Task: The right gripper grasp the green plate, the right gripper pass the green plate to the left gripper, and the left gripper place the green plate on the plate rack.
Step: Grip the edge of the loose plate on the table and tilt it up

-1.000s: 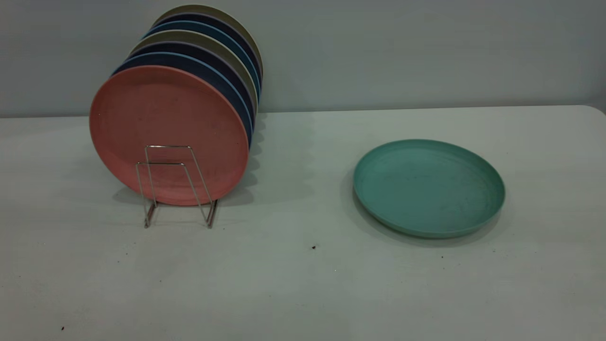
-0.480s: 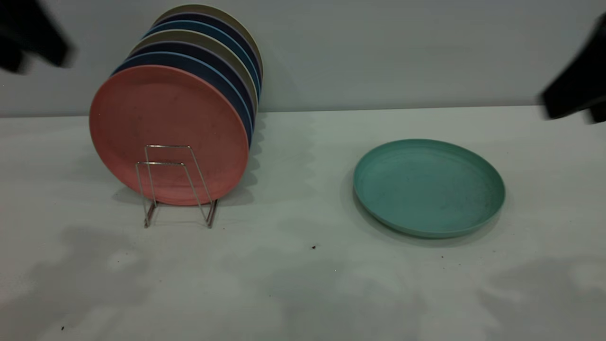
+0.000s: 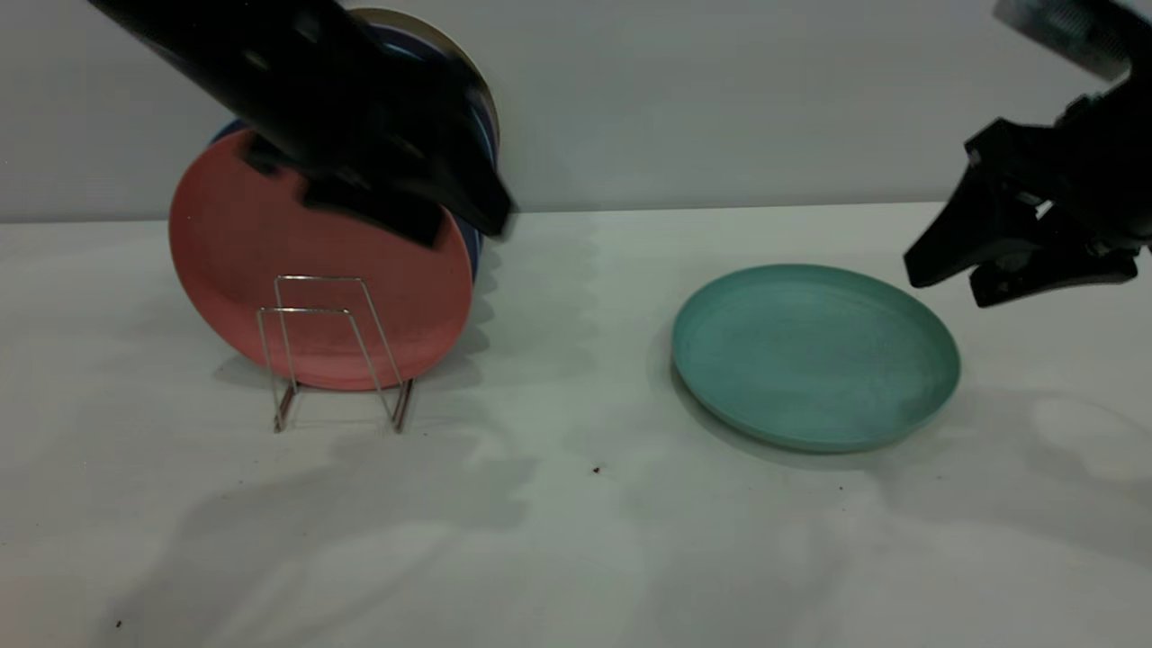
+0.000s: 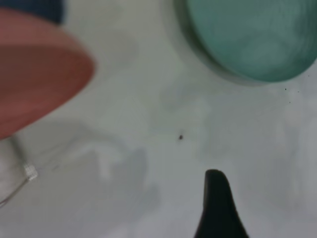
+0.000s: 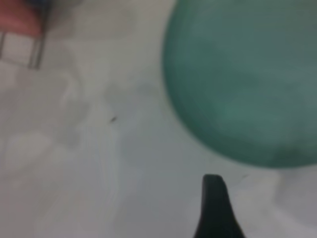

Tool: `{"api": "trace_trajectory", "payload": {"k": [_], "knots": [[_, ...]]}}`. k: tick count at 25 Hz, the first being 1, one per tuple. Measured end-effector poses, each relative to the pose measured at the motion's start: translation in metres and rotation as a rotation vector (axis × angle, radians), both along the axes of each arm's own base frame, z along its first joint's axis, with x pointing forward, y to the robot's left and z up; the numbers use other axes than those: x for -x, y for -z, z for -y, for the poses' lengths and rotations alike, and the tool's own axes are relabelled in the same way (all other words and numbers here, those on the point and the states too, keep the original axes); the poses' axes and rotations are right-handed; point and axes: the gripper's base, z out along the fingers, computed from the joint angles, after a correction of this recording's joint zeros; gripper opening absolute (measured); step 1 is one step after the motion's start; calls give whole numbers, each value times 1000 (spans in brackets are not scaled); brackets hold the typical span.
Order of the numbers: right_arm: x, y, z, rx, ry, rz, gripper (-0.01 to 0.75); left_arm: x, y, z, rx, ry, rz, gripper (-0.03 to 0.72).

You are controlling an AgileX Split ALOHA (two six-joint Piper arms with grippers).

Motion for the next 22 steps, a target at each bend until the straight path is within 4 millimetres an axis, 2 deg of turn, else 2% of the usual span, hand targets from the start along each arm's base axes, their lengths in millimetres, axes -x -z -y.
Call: {"api": "trace_trajectory", "payload": {"k": [3, 8, 16, 22], "knots": [[-21, 21, 24, -37, 39, -47, 527, -5, 23, 14, -12, 23, -22, 517], [-48, 53, 53, -92, 68, -92, 527, -8, 40, 19, -3, -6, -51, 517], [-81, 103, 61, -132, 58, -132, 521, -10, 40, 20, 23, -45, -50, 517], [-90, 121, 59, -148, 49, -145, 480, -11, 40, 20, 22, -52, -41, 517]]}}
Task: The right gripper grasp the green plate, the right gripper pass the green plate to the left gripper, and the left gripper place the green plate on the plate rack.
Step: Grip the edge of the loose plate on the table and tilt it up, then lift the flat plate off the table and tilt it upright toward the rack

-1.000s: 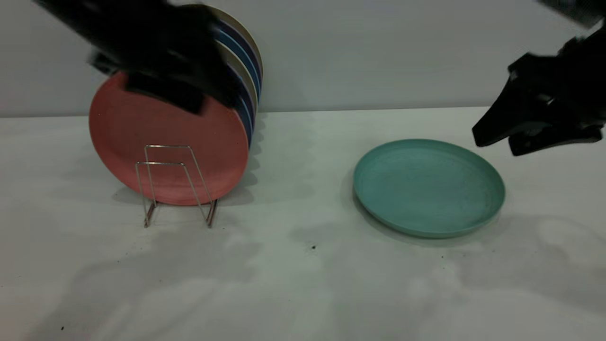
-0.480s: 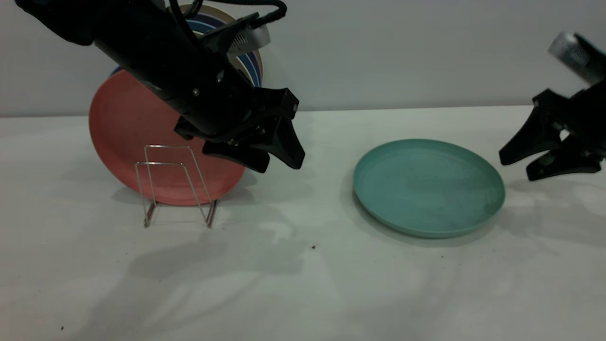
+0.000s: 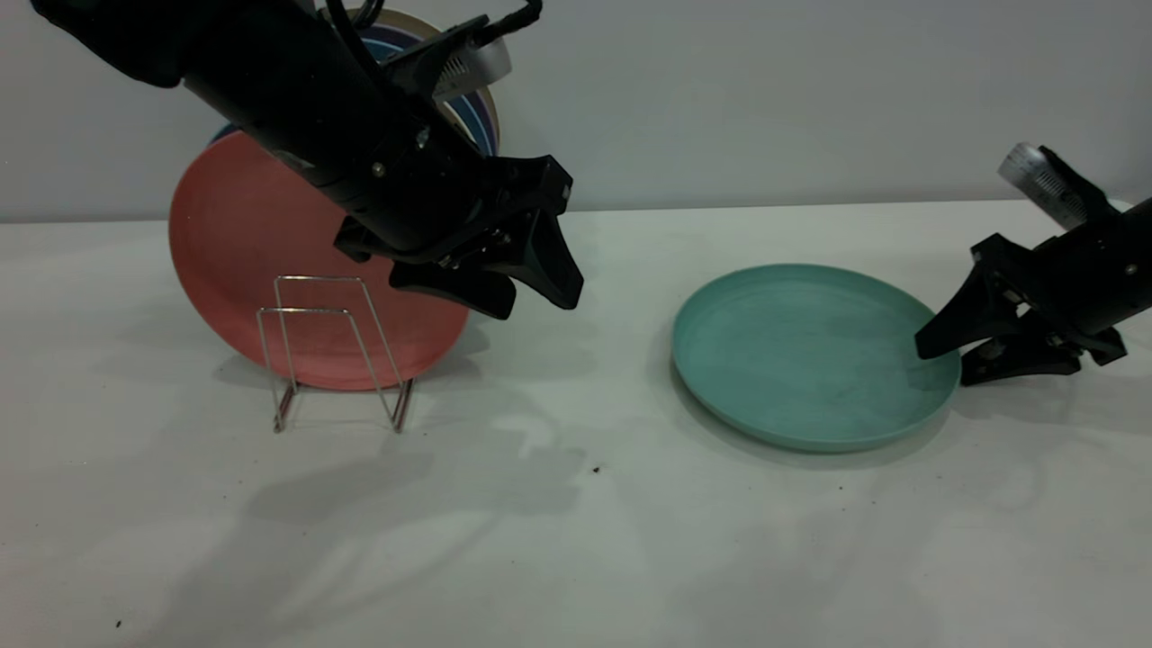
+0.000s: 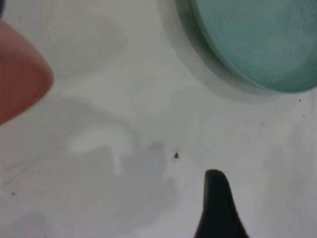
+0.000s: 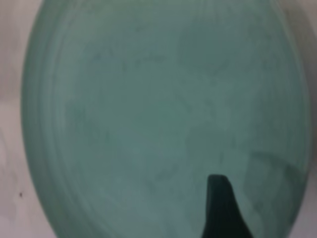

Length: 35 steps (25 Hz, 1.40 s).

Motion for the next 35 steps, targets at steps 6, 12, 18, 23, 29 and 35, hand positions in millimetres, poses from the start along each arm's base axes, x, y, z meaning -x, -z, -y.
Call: {"api": "trace_trajectory", "payload": {"k": [6, 12, 18, 23, 29, 35], "knots": [[-6, 8, -19, 10, -18, 7, 372, -2, 0, -1, -6, -16, 21, 517], [-10, 10, -29, 50, -70, 55, 28, -3, 7, 0, 1, -31, -1, 517], [-10, -1, -37, -30, -214, 105, 13, -6, 17, 4, 57, -106, -56, 517], [-8, -12, -46, -152, -274, 124, 13, -7, 30, 6, 87, -159, -109, 517], [-8, -22, -55, -189, -315, 152, 15, -9, 40, 8, 146, -232, -147, 517], [-8, -30, -66, -198, -352, 172, 15, -12, 37, 14, 198, -230, -101, 517]]}}
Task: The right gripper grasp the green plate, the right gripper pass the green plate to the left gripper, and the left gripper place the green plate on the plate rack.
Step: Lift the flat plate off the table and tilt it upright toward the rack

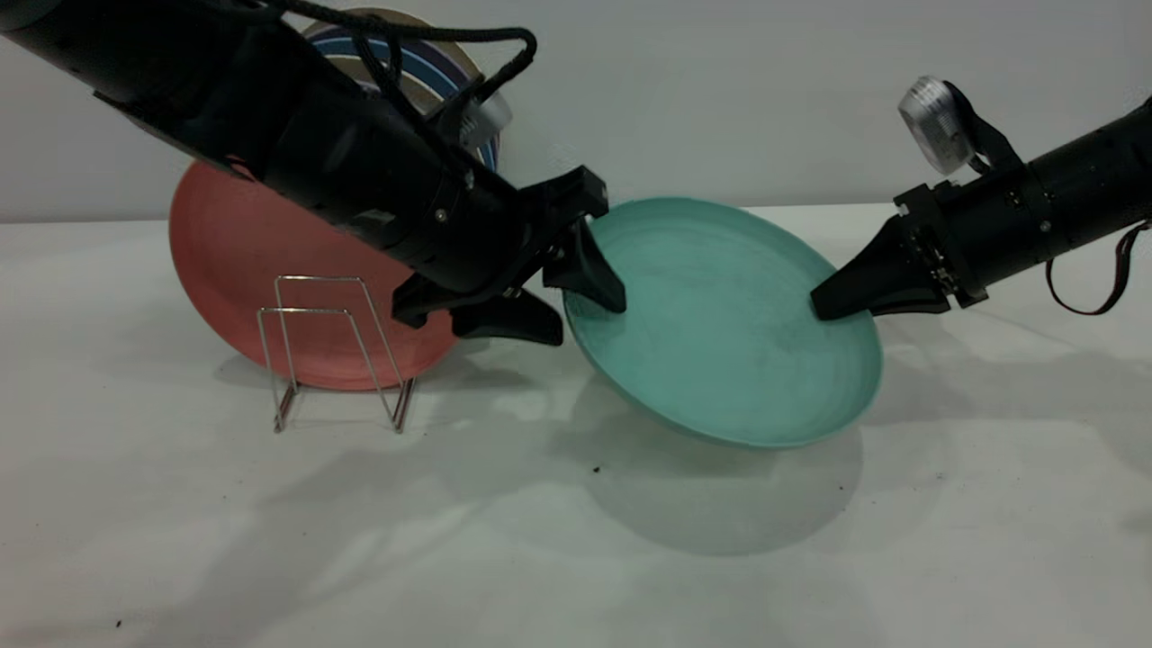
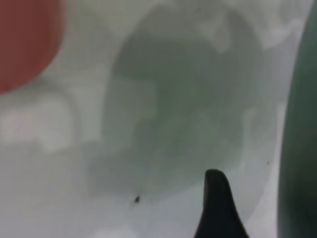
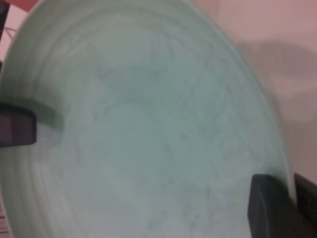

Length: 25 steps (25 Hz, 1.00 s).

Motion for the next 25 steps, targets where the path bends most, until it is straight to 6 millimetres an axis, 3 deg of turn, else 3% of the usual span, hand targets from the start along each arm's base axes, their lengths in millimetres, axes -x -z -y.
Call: {"api": "trace_trajectory", "payload": {"k": [5, 8, 14, 17, 21, 25], "knots": [[1, -1, -5, -15, -20, -3, 15, -1, -2, 5, 16, 6, 47, 482], [2, -2, -8, -23, -35, -3, 15, 1, -3, 10, 18, 23, 60, 389], [2, -2, -11, -29, -46, 8, 19, 2, 0, 12, 24, 25, 50, 129], [2, -3, -11, -38, -36, 12, 47, 2, 0, 12, 26, 18, 49, 122], [0, -13, -11, -38, -35, 35, 181, 2, 0, 12, 28, 14, 50, 122], [-6, -58, -1, -40, 1, 127, 406, 1, -1, 11, 1, 67, 93, 122]]}}
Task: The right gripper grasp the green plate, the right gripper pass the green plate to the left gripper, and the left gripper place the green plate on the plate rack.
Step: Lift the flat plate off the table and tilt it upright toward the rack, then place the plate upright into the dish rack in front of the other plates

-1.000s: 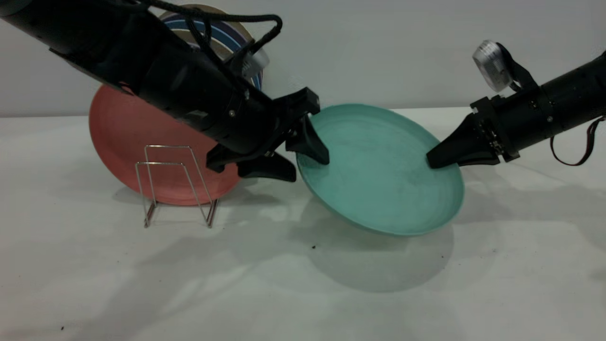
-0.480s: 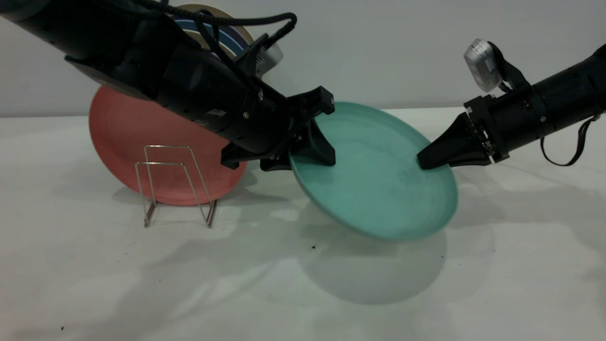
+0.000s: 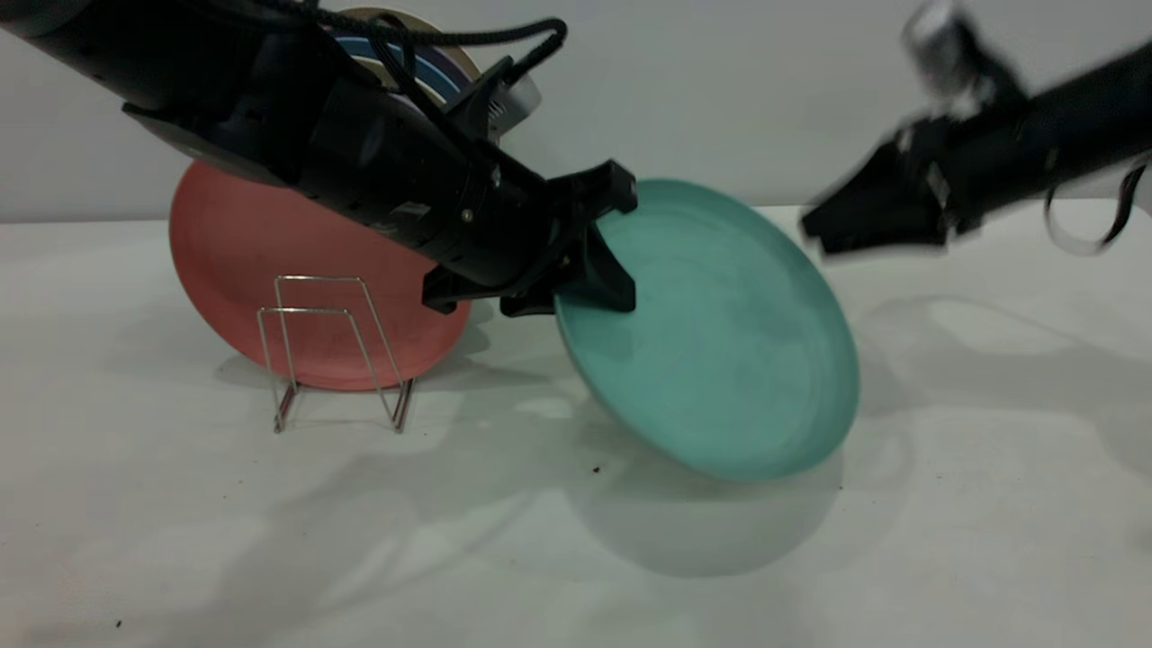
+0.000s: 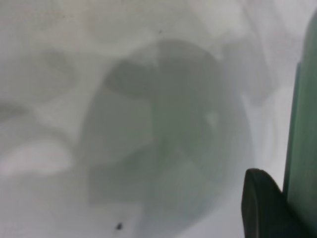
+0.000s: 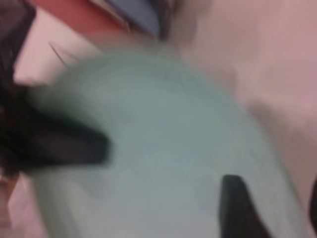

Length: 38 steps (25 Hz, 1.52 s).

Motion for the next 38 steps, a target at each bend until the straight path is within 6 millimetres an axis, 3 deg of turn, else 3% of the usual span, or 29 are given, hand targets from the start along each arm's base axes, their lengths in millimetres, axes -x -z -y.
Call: {"api": "trace_trajectory", "payload": {"k": [3, 6, 9, 12, 19, 25, 28, 31, 38], "knots": [[0, -49, 20, -18, 53, 76, 553, -6, -6, -11, -20, 26, 54, 122], [9, -96, 43, -31, 90, 134, 601, -15, -31, -30, -22, 62, 157, 122], [24, -141, 55, 3, 102, 180, 590, -21, -64, -56, -35, 113, 277, 122], [44, -181, 53, 78, 95, 204, 550, -22, -99, -88, -76, 138, 381, 122], [101, -251, 26, 304, 73, 196, 486, -1, -166, -155, -369, 373, 656, 122], [144, -280, -9, 456, 55, 190, 464, 12, -186, -203, -570, 547, 813, 122], [175, -281, -22, 477, 22, 185, 460, 16, -185, -212, -665, 722, 914, 122], [210, -274, -26, 479, 0, 163, 460, 17, -185, -211, -694, 812, 966, 122], [301, -229, -13, 504, 35, 72, 460, 19, -180, -212, -761, 911, 944, 122]]}}
